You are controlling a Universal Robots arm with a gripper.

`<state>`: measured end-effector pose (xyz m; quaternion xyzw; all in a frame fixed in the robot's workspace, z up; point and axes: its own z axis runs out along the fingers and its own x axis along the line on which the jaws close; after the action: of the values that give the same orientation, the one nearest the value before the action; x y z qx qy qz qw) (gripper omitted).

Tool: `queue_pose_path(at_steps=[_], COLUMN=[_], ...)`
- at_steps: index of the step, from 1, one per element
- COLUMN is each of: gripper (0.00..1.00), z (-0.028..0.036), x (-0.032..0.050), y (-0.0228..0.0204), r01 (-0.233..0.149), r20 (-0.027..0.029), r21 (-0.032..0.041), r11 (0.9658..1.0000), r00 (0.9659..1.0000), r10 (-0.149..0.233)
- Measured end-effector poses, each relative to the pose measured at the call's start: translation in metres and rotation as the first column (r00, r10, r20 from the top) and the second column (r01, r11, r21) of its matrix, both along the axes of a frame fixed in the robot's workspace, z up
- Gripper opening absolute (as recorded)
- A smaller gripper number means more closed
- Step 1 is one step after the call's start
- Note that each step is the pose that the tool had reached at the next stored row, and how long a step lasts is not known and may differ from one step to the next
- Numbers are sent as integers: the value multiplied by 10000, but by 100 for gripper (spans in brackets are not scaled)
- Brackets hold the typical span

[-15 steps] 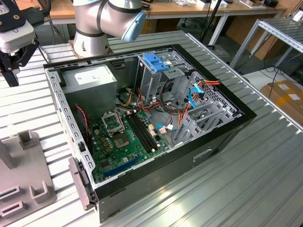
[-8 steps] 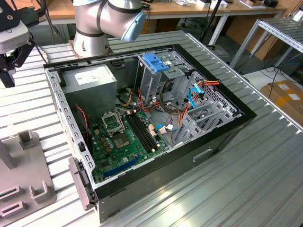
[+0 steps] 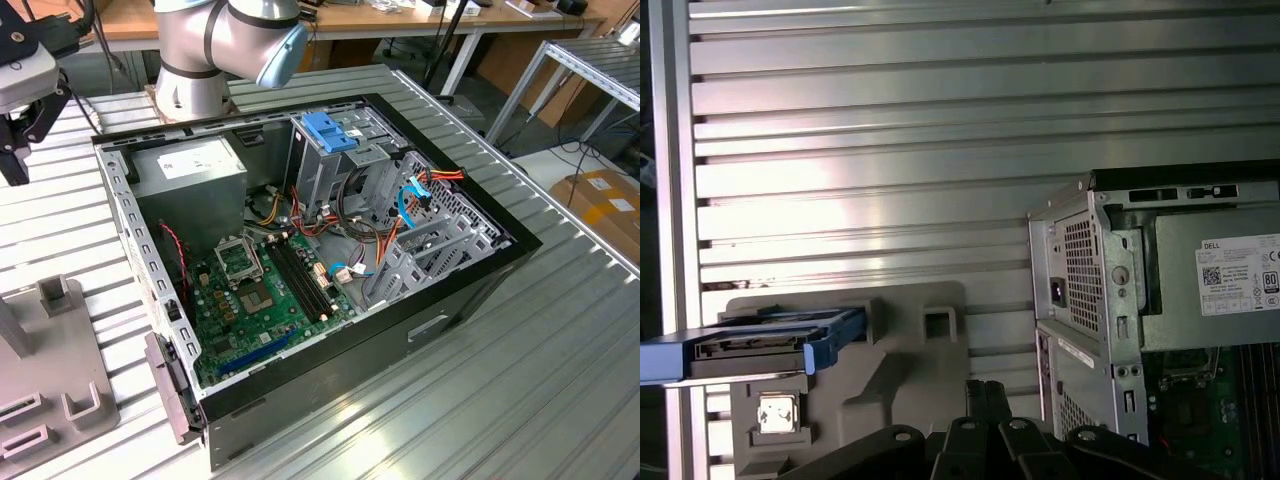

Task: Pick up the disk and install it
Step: 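Reach for the disk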

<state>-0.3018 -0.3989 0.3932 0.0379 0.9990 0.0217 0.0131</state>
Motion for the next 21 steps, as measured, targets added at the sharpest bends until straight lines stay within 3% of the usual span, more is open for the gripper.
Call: queue_pose_path(at_steps=[21], gripper=[11], z=[0], x=[-119], y=[0], r01=[1], r20=[0], r21=[0], r11=[10000], r00=[10000], r10=[-1])
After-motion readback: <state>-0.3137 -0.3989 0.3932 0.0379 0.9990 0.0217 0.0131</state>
